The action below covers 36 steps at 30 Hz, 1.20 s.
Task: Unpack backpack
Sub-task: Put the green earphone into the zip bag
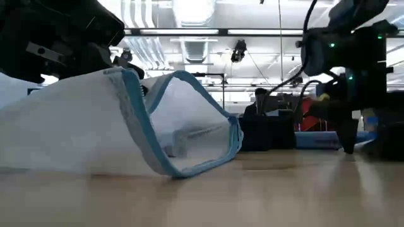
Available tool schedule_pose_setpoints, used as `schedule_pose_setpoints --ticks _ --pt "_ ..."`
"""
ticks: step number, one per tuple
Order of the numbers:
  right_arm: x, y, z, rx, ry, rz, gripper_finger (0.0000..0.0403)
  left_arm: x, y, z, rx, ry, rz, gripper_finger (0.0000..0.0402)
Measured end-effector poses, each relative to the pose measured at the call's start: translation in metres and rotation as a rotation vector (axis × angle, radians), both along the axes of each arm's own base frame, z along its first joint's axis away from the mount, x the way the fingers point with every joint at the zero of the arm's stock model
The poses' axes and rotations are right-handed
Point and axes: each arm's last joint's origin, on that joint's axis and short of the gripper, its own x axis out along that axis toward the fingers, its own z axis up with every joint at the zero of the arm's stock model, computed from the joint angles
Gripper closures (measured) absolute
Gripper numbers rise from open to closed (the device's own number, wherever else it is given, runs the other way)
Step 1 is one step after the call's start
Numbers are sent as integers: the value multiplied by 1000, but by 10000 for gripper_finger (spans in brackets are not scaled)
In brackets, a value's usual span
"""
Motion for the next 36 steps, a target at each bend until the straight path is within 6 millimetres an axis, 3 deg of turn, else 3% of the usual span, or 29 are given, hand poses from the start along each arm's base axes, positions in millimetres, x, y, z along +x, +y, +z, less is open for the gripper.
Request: schedule_pose_setpoints --ticks 6,15,19,27,30,36 --pt "8 0 -5 2 -18 72 156 0 0 0 0 1 0 402" --pt "30 18 13 -10 -111 240 385 0 0 1 3 -15 4 402" --pt "45 34 31 -88 -211 335 385 1 0 2 20 -31 -1 402" --pt "99 89 60 -159 -530 607 398 2 0 5 27 -69 -1 402" --pt "123 108 56 -167 -568 681 401 2 0 6 31 -75 15 402" --pt "171 143 28 -179 -517 809 400 2 1 7 34 -83 20 402"
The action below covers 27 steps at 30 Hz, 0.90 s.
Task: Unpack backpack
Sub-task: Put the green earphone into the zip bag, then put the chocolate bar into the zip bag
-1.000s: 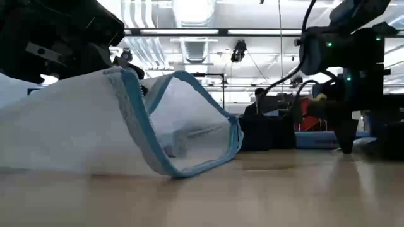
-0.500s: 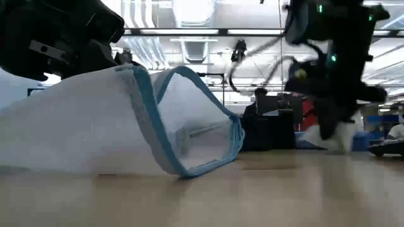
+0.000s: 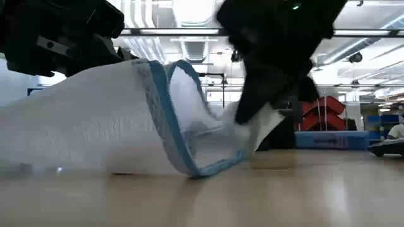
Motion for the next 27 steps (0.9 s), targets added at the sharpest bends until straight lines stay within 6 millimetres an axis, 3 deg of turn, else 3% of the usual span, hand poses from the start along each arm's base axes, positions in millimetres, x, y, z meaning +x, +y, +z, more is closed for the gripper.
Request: schedule_pose_setpoints --ticks 4,8,14,22,27 --pt "32 12 -12 -78 -4 68 400 0 0 0 1 3 -1 402" --pt "59 11 -11 -222 -51 62 400 -1 0 -2 3 20 -13 402" --pt "77 -5 2 -380 -89 26 384 -1 -1 -2 -2 23 -33 402" --pt "77 -12 2 -345 -45 37 240 -1 -1 -3 0 35 -40 402" --pt "60 -3 8 -323 32 25 148 -1 -1 -3 0 35 -37 402"
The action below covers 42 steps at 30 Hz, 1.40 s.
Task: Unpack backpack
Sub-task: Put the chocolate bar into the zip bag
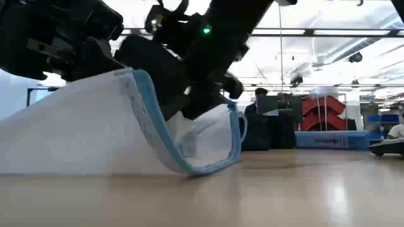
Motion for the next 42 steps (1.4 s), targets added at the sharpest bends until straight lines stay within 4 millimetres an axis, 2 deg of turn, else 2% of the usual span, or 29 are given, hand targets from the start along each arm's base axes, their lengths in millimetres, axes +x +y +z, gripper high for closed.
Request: schedule_pose_setpoints --ticks 5,9,17,24,30,34,39,42 --pt "-27 4 17 47 93 -96 80 0 0 0 0 0 1 402" --pt "-43 4 26 84 173 -148 51 0 0 0 0 0 2 402" --pt "-87 -10 42 28 445 -274 46 0 0 0 -3 2 4 402" --pt "-141 -35 53 24 659 -458 46 0 0 0 -4 7 4 402" --pt "-203 -68 46 164 625 -684 46 0 0 0 -8 8 5 402" --pt "-239 -87 31 283 495 -833 46 0 0 0 -9 8 6 402" --pt "-269 -101 5 390 365 -940 46 0 0 0 -9 8 5 402" --pt "-268 -103 7 376 295 -995 46 0 0 0 -9 8 6 402"
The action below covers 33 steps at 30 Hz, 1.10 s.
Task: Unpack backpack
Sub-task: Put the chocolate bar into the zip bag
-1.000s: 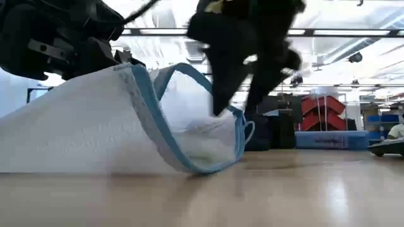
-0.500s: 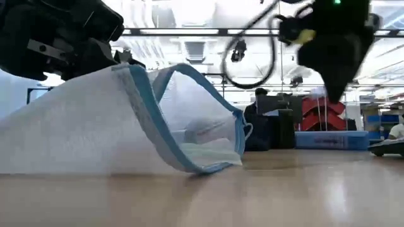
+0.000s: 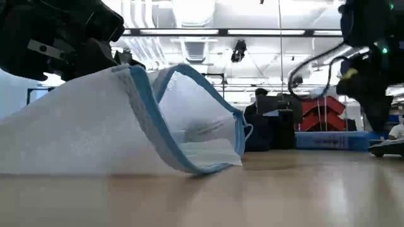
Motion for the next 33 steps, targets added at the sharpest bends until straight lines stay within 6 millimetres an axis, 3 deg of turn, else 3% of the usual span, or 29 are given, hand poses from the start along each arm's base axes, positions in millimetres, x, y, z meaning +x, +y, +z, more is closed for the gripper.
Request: schedule_pose_setpoints --ticks 8,13,18,24,33 --pt "6 -7 -10 -60 36 -62 46 0 0 0 -2 2 0 402" --pt "12 -17 -15 140 174 139 46 0 0 0 -1 4 0 402" --pt "12 -33 -14 209 209 139 70 0 0 0 -2 2 1 402" --pt "13 -53 -13 259 232 185 169 0 0 0 -1 1 0 402" --pt "2 -79 -9 346 349 276 373 0 0 0 2 2 0 402"
